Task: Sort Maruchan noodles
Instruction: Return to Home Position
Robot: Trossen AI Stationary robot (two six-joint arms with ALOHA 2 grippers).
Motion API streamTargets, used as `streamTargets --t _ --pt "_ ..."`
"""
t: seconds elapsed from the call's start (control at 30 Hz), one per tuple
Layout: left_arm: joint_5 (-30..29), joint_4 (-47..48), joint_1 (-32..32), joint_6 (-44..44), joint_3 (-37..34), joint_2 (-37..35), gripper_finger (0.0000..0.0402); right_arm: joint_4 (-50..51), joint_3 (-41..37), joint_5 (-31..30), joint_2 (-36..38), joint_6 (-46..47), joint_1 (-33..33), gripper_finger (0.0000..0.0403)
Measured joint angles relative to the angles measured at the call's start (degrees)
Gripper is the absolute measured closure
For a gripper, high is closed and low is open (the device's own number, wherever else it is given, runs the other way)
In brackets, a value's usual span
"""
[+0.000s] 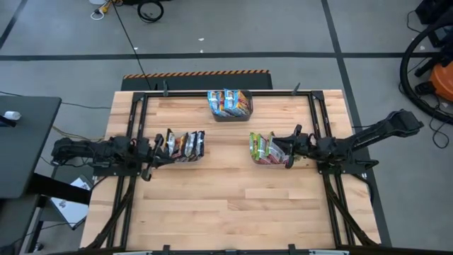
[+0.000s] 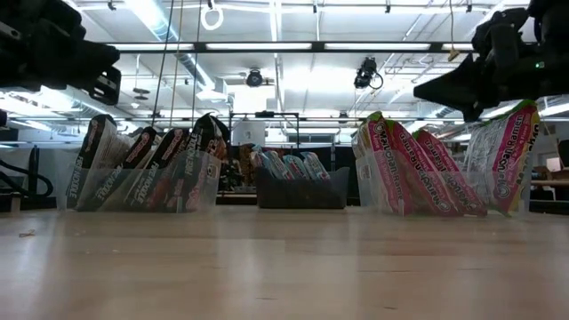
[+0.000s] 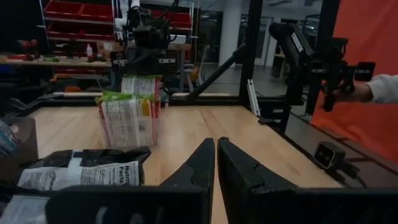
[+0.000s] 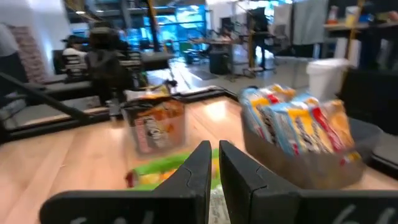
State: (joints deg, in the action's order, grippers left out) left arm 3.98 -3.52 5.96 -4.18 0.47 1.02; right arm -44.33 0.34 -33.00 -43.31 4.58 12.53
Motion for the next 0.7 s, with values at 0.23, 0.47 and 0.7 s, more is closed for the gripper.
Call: streamTargets --t 0.23,0.47,0.7 --pt "-0.35 0.54 0.00 6.01 0.01 0.11 0.0377 1.16 0.00 3.51 -5.27 -1.63 0.00 0.0366" --pt "-0.21 -0.96 0.00 5.96 -0.02 0.07 0.0377 2.50 0.00 9.94 -10.45 -0.97 0.00 0.0366" --pt "-0.23 -1.06 0.00 5.93 -0.02 0.09 0.0377 1.89 0.00 10.10 -11.88 -4.40 0.00 0.0366"
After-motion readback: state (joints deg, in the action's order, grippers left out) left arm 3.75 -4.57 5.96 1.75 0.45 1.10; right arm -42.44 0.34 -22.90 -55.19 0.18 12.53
